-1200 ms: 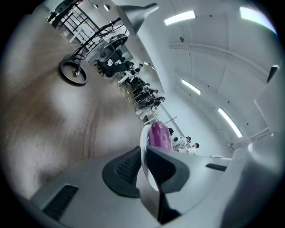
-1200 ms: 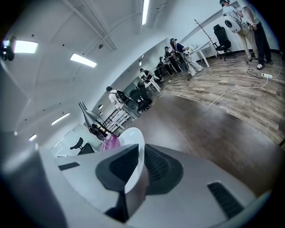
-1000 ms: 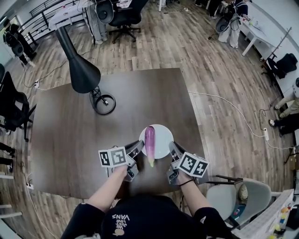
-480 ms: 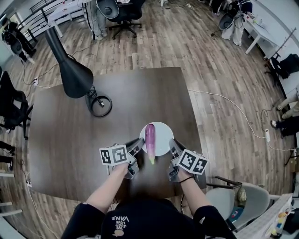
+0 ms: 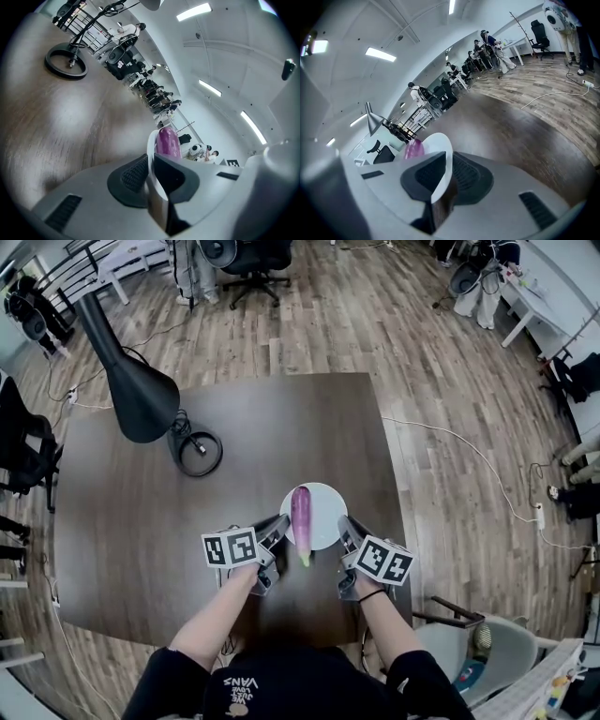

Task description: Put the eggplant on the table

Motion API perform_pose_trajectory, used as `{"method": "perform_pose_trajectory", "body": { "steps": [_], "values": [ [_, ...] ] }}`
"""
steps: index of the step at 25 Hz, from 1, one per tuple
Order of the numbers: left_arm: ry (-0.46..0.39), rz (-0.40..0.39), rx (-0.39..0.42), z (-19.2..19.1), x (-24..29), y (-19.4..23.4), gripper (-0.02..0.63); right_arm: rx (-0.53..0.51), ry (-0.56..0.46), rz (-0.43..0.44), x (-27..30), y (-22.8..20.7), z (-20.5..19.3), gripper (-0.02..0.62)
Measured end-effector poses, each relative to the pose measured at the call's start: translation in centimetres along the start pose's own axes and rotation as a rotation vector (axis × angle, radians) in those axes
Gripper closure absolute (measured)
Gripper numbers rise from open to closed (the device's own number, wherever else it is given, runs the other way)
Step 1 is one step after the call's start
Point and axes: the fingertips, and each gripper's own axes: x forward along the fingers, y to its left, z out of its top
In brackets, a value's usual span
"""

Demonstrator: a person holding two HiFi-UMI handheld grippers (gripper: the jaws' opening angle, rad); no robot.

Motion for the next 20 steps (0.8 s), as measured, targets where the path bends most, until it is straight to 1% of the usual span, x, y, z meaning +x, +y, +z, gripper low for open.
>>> {"method": "perform_pose_trajectory", "body": {
  "steps": [5,14,20],
  "values": [
    [0.015,0.018,0.016,0.7,1.4,1.0,0.577,0.002,0.017,-0.014,1.5,-1.1,0.2,0.557],
    [0.065,0.090,0.008,0.6,3.0,3.6,0.577,0.003,0.068,-0.050,4.3,-2.8,-0.6,0.555],
    [0.092,0.114,0.004,0.8,3.5,4.6,0.577,0.005,0.087,-0.070,5.4,-3.3,-1.0,0.554]
  ]
}}
